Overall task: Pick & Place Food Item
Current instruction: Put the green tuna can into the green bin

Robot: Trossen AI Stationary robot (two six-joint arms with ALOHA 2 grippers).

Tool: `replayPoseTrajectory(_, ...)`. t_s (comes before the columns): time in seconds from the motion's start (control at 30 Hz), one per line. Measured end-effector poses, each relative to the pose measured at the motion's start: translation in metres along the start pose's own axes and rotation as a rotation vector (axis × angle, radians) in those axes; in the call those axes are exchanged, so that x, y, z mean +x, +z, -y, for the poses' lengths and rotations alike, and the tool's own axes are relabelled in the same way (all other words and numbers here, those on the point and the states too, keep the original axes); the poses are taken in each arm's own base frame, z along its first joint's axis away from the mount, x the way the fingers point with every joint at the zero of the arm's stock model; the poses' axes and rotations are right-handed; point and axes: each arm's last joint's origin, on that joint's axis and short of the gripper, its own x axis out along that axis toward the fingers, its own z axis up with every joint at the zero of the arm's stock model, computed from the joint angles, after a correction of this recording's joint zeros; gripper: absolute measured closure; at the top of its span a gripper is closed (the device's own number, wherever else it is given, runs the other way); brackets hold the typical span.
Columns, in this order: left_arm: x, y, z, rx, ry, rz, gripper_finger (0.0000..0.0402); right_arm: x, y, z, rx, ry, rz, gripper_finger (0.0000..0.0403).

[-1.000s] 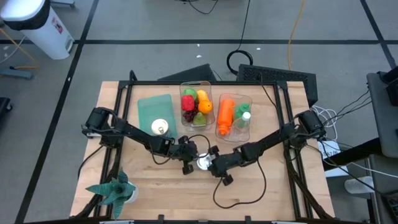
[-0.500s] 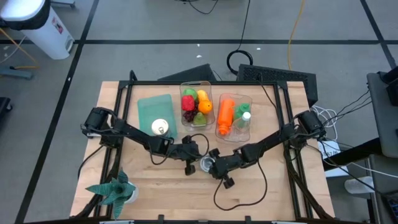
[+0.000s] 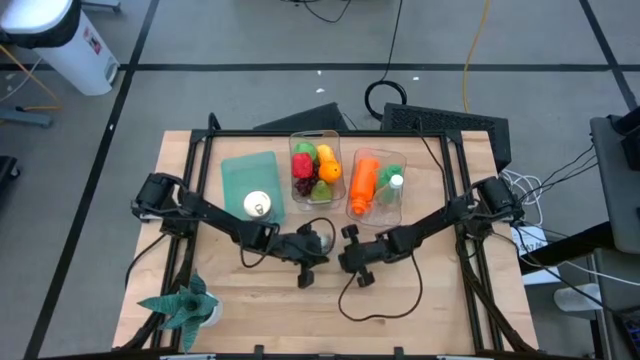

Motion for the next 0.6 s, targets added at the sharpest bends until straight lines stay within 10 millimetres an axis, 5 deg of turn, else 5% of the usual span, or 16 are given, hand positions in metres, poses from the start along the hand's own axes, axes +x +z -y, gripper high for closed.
replayPoseTrajectory(0.6, -0.015, 0.01, 0.011, 0.05, -0.022, 0.042, 0.0394, 0.0, 0.001, -0.002, -0.006, 0.013, 0.025, 0.0403)
